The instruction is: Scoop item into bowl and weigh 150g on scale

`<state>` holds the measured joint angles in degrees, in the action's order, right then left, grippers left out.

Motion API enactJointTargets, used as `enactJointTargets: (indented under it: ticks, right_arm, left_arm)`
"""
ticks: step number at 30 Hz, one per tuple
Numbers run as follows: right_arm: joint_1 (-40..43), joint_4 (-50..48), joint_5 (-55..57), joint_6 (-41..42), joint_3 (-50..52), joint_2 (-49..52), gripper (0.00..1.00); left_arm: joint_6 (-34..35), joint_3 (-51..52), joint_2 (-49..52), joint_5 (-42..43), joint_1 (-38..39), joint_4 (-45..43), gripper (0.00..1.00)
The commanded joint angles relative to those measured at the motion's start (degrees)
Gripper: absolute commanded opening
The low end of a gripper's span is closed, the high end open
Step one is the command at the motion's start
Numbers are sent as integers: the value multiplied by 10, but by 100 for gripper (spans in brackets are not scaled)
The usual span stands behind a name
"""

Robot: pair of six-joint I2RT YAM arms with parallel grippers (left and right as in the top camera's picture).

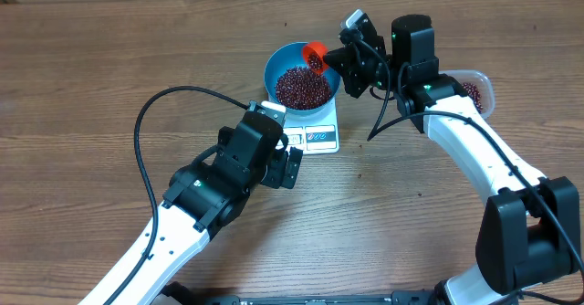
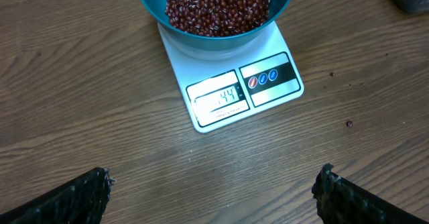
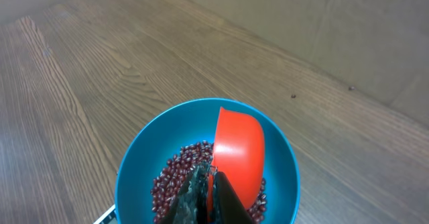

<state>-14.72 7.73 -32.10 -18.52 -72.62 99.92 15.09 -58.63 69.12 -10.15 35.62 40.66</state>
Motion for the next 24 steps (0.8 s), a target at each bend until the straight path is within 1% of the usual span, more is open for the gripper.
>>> enactJointTargets:
  ticks: [1, 6, 24]
  right_arm:
    - [-2, 1, -10, -13, -2, 3, 4]
    - [-1, -1, 3, 10, -2, 3, 4]
    - [0, 3, -1, 18, -2, 4, 4]
  left_arm:
    - [8, 2, 0, -8, 2, -2, 99]
    - [8, 2, 0, -8, 2, -2, 99]
    - [8, 2, 0, -8, 2, -2, 100]
